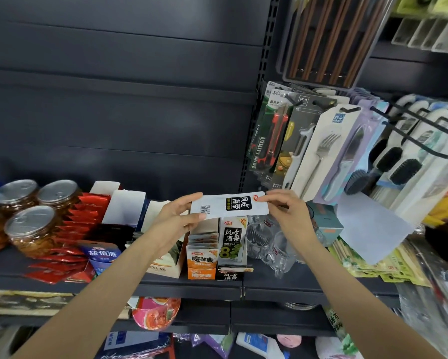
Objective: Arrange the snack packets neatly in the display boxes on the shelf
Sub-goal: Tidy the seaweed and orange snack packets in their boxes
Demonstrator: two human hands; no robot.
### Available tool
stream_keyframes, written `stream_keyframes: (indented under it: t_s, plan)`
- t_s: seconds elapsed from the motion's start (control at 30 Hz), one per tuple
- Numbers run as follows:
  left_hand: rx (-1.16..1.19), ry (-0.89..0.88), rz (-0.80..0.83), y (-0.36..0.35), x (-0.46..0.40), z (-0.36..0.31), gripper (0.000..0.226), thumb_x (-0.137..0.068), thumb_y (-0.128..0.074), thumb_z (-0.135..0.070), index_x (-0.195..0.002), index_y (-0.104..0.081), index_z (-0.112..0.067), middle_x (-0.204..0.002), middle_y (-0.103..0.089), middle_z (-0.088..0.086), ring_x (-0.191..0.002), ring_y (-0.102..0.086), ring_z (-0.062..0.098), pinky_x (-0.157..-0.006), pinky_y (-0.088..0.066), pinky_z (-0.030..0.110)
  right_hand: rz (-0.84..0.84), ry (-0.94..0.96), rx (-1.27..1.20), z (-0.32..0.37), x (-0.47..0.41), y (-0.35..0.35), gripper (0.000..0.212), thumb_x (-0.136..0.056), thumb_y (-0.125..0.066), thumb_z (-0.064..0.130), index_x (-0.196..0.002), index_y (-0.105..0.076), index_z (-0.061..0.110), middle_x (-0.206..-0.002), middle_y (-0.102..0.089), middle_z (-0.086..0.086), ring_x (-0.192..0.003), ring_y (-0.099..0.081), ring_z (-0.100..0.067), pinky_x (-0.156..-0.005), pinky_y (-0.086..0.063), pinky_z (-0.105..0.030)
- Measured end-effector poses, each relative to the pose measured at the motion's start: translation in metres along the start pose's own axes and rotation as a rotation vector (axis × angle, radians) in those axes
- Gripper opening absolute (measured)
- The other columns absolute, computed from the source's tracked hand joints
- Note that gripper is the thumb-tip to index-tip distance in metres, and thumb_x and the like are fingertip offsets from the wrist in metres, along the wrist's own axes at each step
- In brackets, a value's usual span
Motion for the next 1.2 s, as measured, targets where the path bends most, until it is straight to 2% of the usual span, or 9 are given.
stream_keyframes:
  t_s: [0.1, 0.2, 0.33, 0.47, 0.6, 0.8, 1.0, 1.13, 1.2]
  plan:
    - [-0.018, 0.043, 0.01, -0.003, -0.003, 0.004, 0.046, -0.083, -0.066, -0.002, -0.125, -0.059, -0.018, -0.115, -0.064, 0.008, -0.103, -0.06, 0.019, -0.073, -0.053, 0.02, -0.011, 0.113, 0.166, 0.006, 0.001, 0.009, 0.033, -0.084, -0.063, -0.002, -0.082, -0.069, 0.031, -0.11, -0.053, 0.016, -0.102, -0.052, 0.006, -0.088, -0.043, -0.013]
    - [-0.128, 0.061, -0.002, -0.007, -0.008, 0.008, 0.044, -0.085, -0.066, -0.011, -0.127, -0.056, -0.012, -0.112, -0.066, 0.01, -0.098, -0.064, 0.016, -0.075, -0.052, 0.021, -0.012, 0.136, 0.186, 0.007, 0.002, 0.015, 0.024, -0.084, -0.064, 0.001, -0.086, -0.072, 0.024, -0.101, -0.067, 0.007, -0.095, -0.06, -0.002, -0.086, -0.047, -0.02]
    - [-0.395, 0.03, -0.004, -0.007, -0.012, 0.009, 0.047, -0.088, -0.064, -0.026, -0.132, -0.047, -0.023, -0.115, -0.065, -0.001, -0.104, -0.061, 0.012, -0.089, -0.047, 0.024, -0.043, 0.097, 0.237, 0.008, -0.001, 0.018, 0.008, -0.086, -0.065, 0.012, -0.088, -0.072, 0.017, -0.088, -0.069, 0.007, -0.08, -0.062, -0.007, -0.074, -0.05, -0.023]
    - [-0.841, -0.042, 0.134, 0.0, -0.016, 0.013, 0.069, -0.08, -0.072, -0.036, -0.139, -0.04, -0.025, -0.133, -0.052, -0.003, -0.122, -0.049, 0.012, -0.1, -0.04, 0.027, -0.018, 0.081, 0.356, 0.003, -0.005, 0.015, 0.01, -0.088, -0.063, 0.011, -0.092, -0.071, 0.011, -0.091, -0.07, -0.002, -0.08, -0.062, -0.015, -0.073, -0.05, -0.024]
    - [-1.079, -0.008, 0.253, 0.0, -0.017, 0.023, 0.068, -0.08, -0.071, -0.04, -0.138, -0.043, -0.02, -0.137, -0.052, -0.001, -0.125, -0.048, 0.011, -0.098, -0.037, 0.022, 0.09, 0.123, 0.479, -0.002, -0.007, 0.008, 0.013, -0.088, -0.063, 0.013, -0.096, -0.073, 0.013, -0.089, -0.067, -0.004, -0.076, -0.057, -0.012, -0.071, -0.044, -0.024]
    - [-1.15, -0.041, 0.238, 0.003, -0.019, 0.028, 0.05, -0.084, -0.067, -0.037, -0.129, -0.055, -0.018, -0.129, -0.059, 0.0, -0.116, -0.053, 0.014, -0.093, -0.041, 0.022, 0.192, 0.142, 0.601, -0.011, -0.012, -0.012, 0.015, -0.089, -0.062, 0.021, -0.1, -0.072, 0.019, -0.092, -0.066, 0.0, -0.084, -0.062, -0.015, -0.08, -0.052, -0.036]
    - [-1.161, -0.046, 0.278, 0.004, -0.019, 0.027, 0.055, -0.081, -0.07, -0.039, -0.13, -0.054, -0.019, -0.127, -0.057, -0.003, -0.112, -0.052, 0.012, -0.092, -0.041, 0.022, 0.194, 0.167, 0.545, -0.009, -0.024, -0.044, 0.014, -0.088, -0.064, 0.016, -0.098, -0.073, 0.017, -0.094, -0.068, -0.002, -0.084, -0.064, -0.015, -0.081, -0.053, -0.034]
    - [-1.191, -0.061, 0.282, 0.01, -0.019, 0.028, 0.054, -0.082, -0.071, -0.035, -0.131, -0.054, -0.018, -0.129, -0.056, -0.001, -0.115, -0.051, 0.014, -0.095, -0.04, 0.024, 0.173, 0.177, 0.453, -0.008, -0.026, -0.054, 0.012, -0.086, -0.065, 0.013, -0.094, -0.075, 0.016, -0.091, -0.069, -0.002, -0.079, -0.062, -0.01, -0.077, -0.05, -0.023]
    - [-1.186, -0.052, 0.281, 0.011, -0.019, 0.03, 0.053, -0.083, -0.07, -0.035, -0.131, -0.054, -0.018, -0.129, -0.056, 0.0, -0.115, -0.051, 0.014, -0.095, -0.04, 0.024, 0.203, 0.194, 0.471, -0.01, -0.026, -0.057, 0.012, -0.086, -0.065, 0.013, -0.093, -0.075, 0.015, -0.091, -0.07, -0.001, -0.079, -0.062, -0.01, -0.079, -0.051, -0.026]
Point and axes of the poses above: each hand's wrist, its own x-axis away from the middle knuckle, its own y-axis out of the back of the hand, z = x × y, the point moved 2 cm from there along -x, towards the middle knuckle
